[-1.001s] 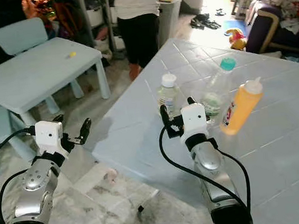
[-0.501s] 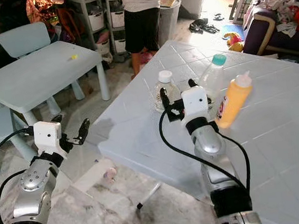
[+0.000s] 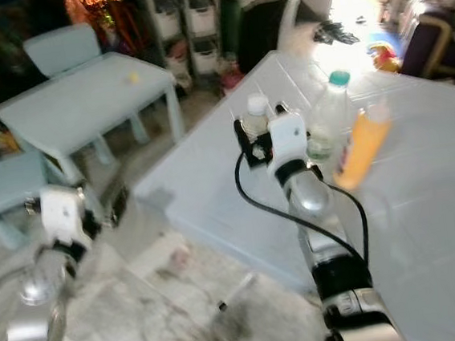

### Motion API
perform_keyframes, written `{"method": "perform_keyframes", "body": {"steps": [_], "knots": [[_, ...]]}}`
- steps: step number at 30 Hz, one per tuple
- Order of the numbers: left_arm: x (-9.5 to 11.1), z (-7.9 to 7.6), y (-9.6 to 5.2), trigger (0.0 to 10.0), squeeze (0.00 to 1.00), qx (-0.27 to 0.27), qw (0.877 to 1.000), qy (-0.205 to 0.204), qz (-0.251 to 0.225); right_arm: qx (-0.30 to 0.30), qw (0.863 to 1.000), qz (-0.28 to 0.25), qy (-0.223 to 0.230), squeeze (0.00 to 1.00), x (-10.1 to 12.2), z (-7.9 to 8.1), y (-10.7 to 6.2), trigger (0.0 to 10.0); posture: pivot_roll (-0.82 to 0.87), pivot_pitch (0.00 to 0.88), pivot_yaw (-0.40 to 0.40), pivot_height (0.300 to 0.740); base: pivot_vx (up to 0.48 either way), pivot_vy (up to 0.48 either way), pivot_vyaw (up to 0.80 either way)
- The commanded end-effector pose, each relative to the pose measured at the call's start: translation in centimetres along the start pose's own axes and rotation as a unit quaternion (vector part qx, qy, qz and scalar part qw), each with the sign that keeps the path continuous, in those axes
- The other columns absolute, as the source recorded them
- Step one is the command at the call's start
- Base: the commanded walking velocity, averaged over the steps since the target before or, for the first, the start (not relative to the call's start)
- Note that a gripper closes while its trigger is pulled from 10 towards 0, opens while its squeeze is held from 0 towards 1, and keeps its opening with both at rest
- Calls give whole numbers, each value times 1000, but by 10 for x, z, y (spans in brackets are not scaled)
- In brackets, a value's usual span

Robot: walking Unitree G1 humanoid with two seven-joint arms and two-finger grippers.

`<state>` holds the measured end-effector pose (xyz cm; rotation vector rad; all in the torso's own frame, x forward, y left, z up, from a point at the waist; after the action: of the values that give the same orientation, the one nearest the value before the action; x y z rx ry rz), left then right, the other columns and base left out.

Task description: Restocking fridge

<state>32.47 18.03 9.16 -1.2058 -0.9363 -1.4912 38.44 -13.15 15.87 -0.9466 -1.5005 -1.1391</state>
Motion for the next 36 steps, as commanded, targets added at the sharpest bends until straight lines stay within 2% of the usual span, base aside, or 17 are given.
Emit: {"method": "perform_keyframes", "body": {"steps": [1,4,5,7,13,23,30,36], "knots": [[6,9,-2,10000,0,5,1000,8,-5,-17,1000,-14,-1,0,5,-6,-5,10000,58,16,-16,740,0,0,0],[7,17,-7,10000,0,15,1000,7,-5,-29,999,-19,2,0,6,-9,-12,10000,55,12,-15,740,0,0,0],[7,22,-10,10000,0,25,1000,3,-5,-41,999,-16,8,0,4,-9,-24,10000,49,6,-11,740,0,0,0],[5,28,-14,10000,0,35,999,-1,-2,-46,999,-12,14,0,2,-7,-34,10000,42,2,-11,740,0,0,0],[4,32,-14,10000,0,43,999,-7,0,-45,999,11,21,0,-10,4,-58,10000,23,0,-8,740,274,0,-376],[6,28,-6,10000,0,41,999,-15,-6,-46,999,20,18,0,-7,5,-61,10000,14,0,-17,740,280,0,-130],[6,24,-5,10000,0,39,999,-17,-5,-43,999,23,14,0,-7,4,-60,10000,16,0,-19,740,0,0,0],[6,28,-6,10000,0,44,999,-16,-5,-34,999,28,13,0,-9,8,-60,10000,17,0,-18,740,0,0,0]]}}
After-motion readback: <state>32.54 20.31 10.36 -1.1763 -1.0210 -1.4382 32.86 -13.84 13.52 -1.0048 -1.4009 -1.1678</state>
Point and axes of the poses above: a point about 5 cm out from each wrist's last joint towards the gripper, its own y axis pointing out of the wrist towards the gripper, its own x axis along the axis of the wrist's last joint, z = x × y, the point moved 5 cm from there along y, pointing out of the wrist towards the gripper, and after that the axes turned 5 degrees about y, right-handed, at the moved point
